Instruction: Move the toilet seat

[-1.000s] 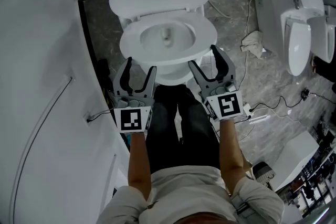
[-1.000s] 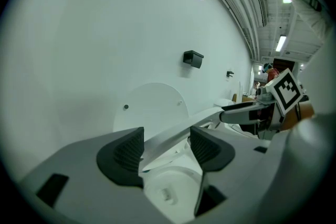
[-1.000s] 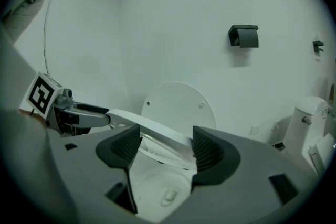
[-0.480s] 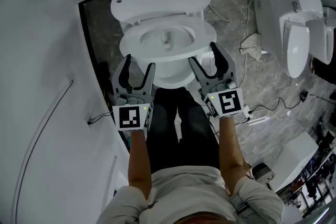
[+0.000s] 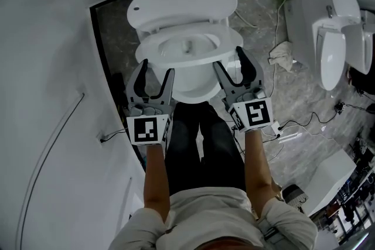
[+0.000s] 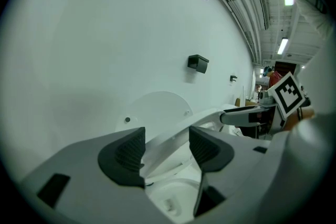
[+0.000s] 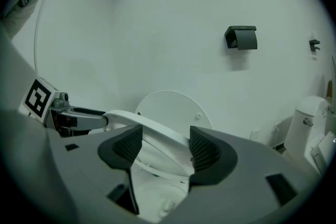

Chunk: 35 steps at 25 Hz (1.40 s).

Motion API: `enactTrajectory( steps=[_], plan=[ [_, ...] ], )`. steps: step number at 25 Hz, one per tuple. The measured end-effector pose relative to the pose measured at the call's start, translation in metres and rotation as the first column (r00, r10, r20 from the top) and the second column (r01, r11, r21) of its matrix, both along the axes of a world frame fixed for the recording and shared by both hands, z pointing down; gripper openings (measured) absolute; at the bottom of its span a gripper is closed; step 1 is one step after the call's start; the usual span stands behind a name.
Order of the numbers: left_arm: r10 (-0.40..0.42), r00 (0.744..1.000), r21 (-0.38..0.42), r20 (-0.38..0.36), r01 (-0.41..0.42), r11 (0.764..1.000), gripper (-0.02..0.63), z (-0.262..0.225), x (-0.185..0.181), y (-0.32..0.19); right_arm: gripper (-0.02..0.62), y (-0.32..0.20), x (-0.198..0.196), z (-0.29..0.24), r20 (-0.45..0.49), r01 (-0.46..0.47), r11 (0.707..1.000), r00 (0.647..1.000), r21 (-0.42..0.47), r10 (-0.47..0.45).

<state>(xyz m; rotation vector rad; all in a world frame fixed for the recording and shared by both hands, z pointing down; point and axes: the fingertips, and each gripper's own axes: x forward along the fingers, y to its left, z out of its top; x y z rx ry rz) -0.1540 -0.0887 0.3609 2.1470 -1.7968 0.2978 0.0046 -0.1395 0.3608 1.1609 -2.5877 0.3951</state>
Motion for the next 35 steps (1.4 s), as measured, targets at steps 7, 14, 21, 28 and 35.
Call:
enactTrajectory(
  steps=[7,14,21,28,35],
  plan=[
    [-0.008,1.0,0.017,-0.006,0.008,1.0,0.279,-0.005,-0.005,-0.018,0.287,-0.018,-0.003,-0.004,0.008,-0.023,1.0,1.0,0.012,0.023],
    [-0.011,1.0,0.033,-0.012,0.011,0.999,0.275,-0.004,-0.011,-0.026,0.276,-0.027,-0.008,-0.003,0.01,-0.04,0.999,0.999,0.026,0.039],
    [-0.017,1.0,0.041,-0.011,0.017,0.999,0.272,-0.011,-0.012,-0.043,0.264,-0.042,-0.006,-0.008,0.013,-0.054,0.998,0.998,0.028,0.053],
    [-0.031,0.999,0.051,-0.016,0.031,0.998,0.268,-0.009,-0.017,-0.054,0.252,-0.053,-0.009,-0.007,0.016,-0.061,0.997,0.998,0.039,0.061],
    [-0.045,0.999,0.061,-0.017,0.046,0.997,0.267,-0.01,-0.02,-0.064,0.247,-0.063,-0.011,-0.007,0.02,-0.064,0.997,0.998,0.046,0.063]
  ],
)
